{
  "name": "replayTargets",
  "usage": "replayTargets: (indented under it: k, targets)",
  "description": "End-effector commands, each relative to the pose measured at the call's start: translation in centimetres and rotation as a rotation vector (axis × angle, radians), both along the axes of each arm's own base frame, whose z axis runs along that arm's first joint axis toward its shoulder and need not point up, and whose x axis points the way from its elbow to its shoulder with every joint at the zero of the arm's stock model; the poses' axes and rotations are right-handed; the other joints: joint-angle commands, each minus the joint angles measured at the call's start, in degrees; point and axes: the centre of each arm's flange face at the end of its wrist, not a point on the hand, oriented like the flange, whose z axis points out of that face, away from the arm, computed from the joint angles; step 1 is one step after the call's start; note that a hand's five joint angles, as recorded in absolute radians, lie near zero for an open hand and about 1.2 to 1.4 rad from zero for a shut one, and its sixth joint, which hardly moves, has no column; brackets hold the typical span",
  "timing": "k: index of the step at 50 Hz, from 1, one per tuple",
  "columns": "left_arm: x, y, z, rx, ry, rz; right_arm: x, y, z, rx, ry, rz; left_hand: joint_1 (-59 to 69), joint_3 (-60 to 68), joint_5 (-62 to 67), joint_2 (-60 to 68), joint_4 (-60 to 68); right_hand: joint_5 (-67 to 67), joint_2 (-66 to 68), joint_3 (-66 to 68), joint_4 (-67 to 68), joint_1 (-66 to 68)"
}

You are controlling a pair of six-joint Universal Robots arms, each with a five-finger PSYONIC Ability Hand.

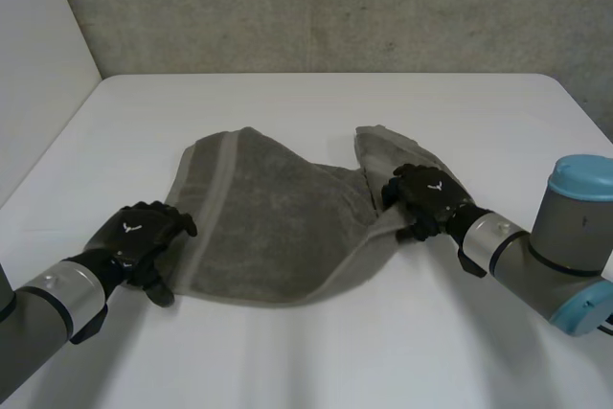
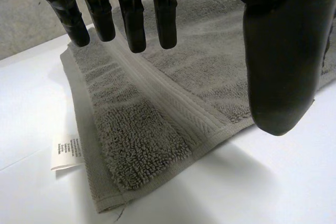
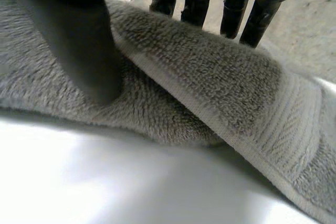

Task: Fold the towel.

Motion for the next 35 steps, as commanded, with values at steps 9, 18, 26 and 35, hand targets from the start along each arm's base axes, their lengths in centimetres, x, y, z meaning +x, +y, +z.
replayTargets:
  k: [9,18,26,35]
  targets:
    - [-0.3,-0.2,-0.5,-0.007,0.001,-0.012,-0.6,-4.4,3.8,-0.050,-0.137,-0.162,-2.7,-2.5,0.5,-0.7,-2.9,13.5,12.4,-0.4,-3.4,12.3]
    - [-0.8,-0.3,-1.6,0.007,-0.004,-0.027,-0.4,-4.3,3.5,-0.017,-0.167,-0.165,-0.3,-2.5,2.9,1.6,-2.9,13.5,12.4,-0.4,-3.4,12.3]
    - [-1.3,-1.0,-2.1,-0.011,-0.007,-0.037,-0.2,-4.4,3.5,-0.017,-0.169,-0.164,10.2,-2.5,13.5,12.2,-2.9,13.5,12.4,-0.4,-3.4,12.3]
    - [-1.3,-2.4,-2.3,-0.047,-0.025,0.002,-0.6,-4.3,3.4,0.000,-0.162,-0.170,48.1,-2.5,51.3,50.1,-2.9,10.6,9.5,-0.4,-3.4,9.5]
